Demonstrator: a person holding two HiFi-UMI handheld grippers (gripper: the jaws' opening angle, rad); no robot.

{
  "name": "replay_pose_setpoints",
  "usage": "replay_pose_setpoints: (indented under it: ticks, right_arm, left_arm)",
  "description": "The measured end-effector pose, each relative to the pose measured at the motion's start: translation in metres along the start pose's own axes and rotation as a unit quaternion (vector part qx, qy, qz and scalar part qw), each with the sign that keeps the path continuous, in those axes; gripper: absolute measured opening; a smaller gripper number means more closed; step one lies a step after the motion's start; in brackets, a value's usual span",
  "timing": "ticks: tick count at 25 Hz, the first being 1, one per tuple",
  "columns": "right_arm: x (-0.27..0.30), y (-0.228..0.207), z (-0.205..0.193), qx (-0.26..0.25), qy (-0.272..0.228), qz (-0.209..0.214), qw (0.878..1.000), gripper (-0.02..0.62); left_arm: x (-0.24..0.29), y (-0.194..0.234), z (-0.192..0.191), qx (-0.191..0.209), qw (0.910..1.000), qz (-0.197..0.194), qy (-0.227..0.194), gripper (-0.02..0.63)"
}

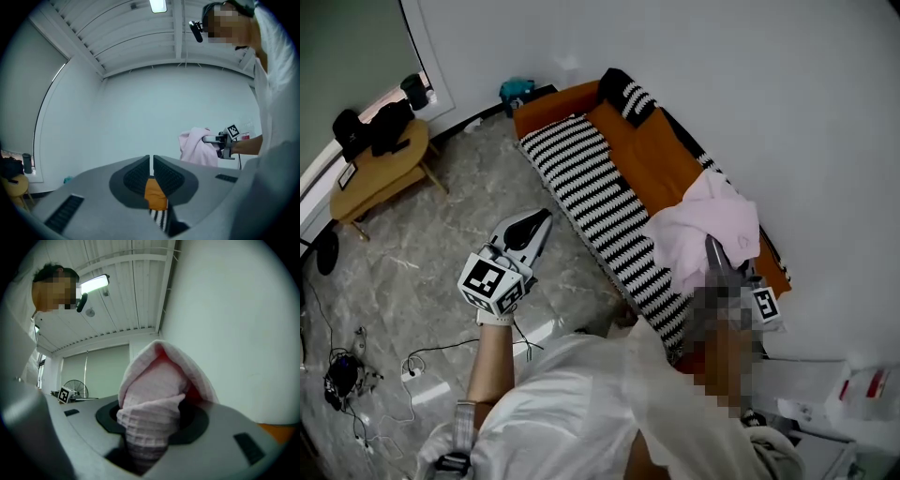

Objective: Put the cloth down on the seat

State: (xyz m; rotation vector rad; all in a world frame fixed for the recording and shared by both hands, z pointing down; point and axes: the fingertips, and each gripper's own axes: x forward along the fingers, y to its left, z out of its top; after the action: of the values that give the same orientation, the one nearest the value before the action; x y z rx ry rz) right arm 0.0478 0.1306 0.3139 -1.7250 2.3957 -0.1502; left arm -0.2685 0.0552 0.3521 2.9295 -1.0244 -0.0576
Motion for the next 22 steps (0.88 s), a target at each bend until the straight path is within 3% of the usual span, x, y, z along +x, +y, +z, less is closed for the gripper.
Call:
replay_pose_setpoints:
  ticks: [11, 22]
  right_arm:
    - [0.061, -0.056, -0.027, 0.022, 0.051, 0.029, 0.998, 0.207]
    - [0.193, -0.182, -0.065, 0.027, 0.111, 0.103, 0.988, 0.209]
  left_arm:
    - [0.066, 0.018, -0.024, -0.019, 0.9995, 0.001, 0.023, 0.035]
    - [0.192, 0.044, -0.034, -0.019, 0.9980, 0.033, 0.051, 0.035]
